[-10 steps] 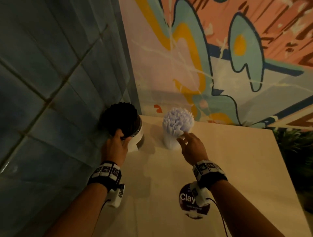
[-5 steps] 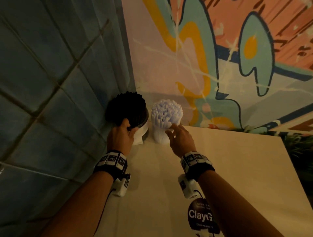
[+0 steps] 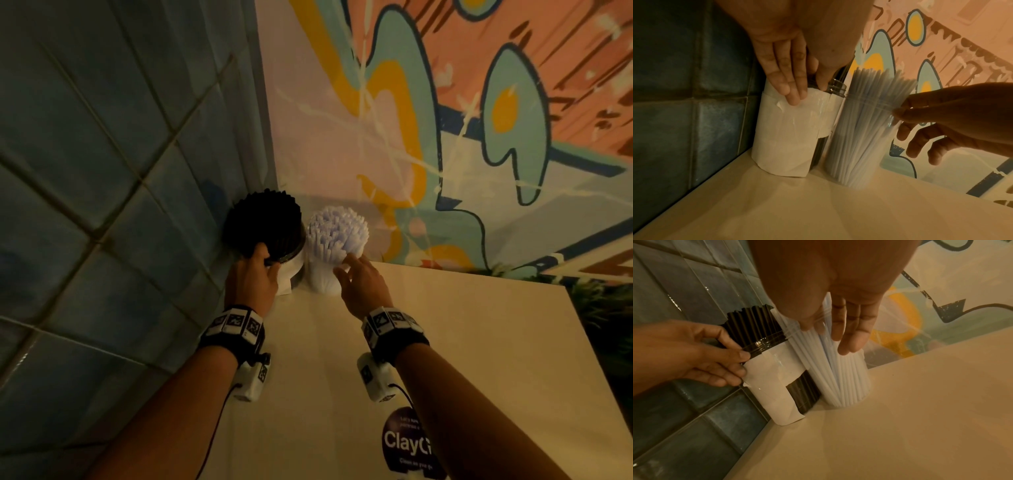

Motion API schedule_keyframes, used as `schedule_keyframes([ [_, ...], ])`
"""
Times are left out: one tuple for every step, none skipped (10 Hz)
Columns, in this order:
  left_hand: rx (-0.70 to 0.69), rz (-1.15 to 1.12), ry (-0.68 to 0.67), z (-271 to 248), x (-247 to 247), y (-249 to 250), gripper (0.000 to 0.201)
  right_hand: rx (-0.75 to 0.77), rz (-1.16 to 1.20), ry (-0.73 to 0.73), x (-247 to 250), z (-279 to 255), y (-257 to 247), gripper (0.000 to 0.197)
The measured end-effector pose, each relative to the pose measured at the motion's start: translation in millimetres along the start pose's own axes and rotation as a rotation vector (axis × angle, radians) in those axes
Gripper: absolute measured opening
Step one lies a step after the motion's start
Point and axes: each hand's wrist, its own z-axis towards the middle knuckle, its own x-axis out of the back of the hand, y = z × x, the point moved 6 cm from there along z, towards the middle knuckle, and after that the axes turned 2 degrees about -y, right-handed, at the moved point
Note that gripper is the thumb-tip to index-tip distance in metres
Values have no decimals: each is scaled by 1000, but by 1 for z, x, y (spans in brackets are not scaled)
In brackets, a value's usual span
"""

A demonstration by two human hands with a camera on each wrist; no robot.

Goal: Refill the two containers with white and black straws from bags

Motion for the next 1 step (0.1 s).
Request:
schedule_keyframes([
  [-5, 9, 8, -16, 3, -4, 43, -2, -38, 6, 2, -6, 6, 39],
])
